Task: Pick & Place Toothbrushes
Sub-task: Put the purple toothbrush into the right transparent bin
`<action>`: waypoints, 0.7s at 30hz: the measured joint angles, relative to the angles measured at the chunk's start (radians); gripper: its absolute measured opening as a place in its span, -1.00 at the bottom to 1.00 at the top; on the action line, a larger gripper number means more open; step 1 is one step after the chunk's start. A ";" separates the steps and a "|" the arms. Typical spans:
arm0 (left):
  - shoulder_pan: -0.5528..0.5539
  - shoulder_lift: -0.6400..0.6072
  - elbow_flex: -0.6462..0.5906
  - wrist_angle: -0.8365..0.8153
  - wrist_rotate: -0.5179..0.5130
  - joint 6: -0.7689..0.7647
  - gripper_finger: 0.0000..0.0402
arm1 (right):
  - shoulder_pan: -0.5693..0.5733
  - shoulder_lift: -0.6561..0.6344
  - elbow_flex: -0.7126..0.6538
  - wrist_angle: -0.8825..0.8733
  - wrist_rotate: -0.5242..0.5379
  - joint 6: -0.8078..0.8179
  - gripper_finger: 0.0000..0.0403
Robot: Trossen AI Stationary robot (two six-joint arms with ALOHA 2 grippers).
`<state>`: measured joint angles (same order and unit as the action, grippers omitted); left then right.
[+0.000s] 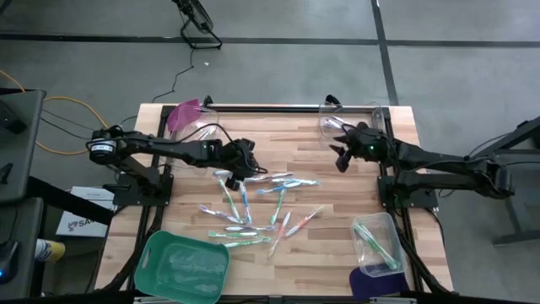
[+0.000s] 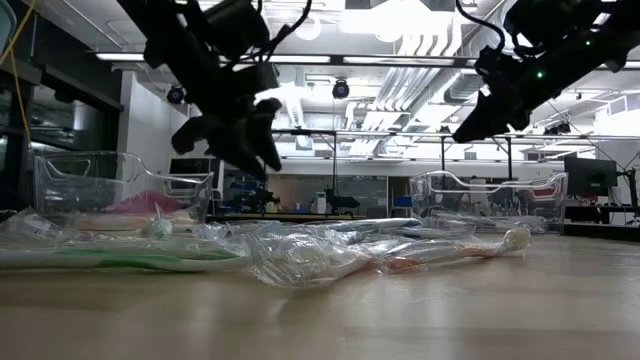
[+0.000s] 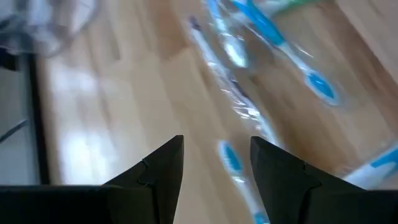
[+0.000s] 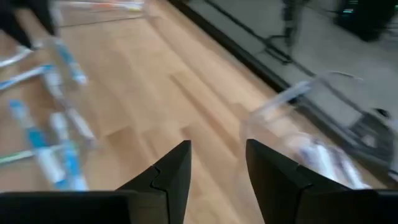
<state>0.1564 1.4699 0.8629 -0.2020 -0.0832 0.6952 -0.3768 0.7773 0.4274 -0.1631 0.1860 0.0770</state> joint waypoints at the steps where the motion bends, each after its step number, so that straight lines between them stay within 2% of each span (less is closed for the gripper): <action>1: 0.000 0.007 -0.006 0.009 0.013 0.000 -0.12 | 0.010 0.000 0.000 0.004 -0.006 -0.001 -0.27; 9: 0.000 0.100 -0.007 0.095 0.185 -0.011 -0.12 | 0.055 0.000 0.000 0.019 -0.006 -0.025 -0.27; 21: 0.000 0.138 0.002 0.089 0.179 -0.049 -0.12 | 0.065 0.001 0.000 0.021 -0.006 -0.017 -0.27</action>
<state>0.1566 1.6081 0.8646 -0.1131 0.0957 0.6460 -0.3115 0.7780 0.4274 -0.1424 0.1799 0.0597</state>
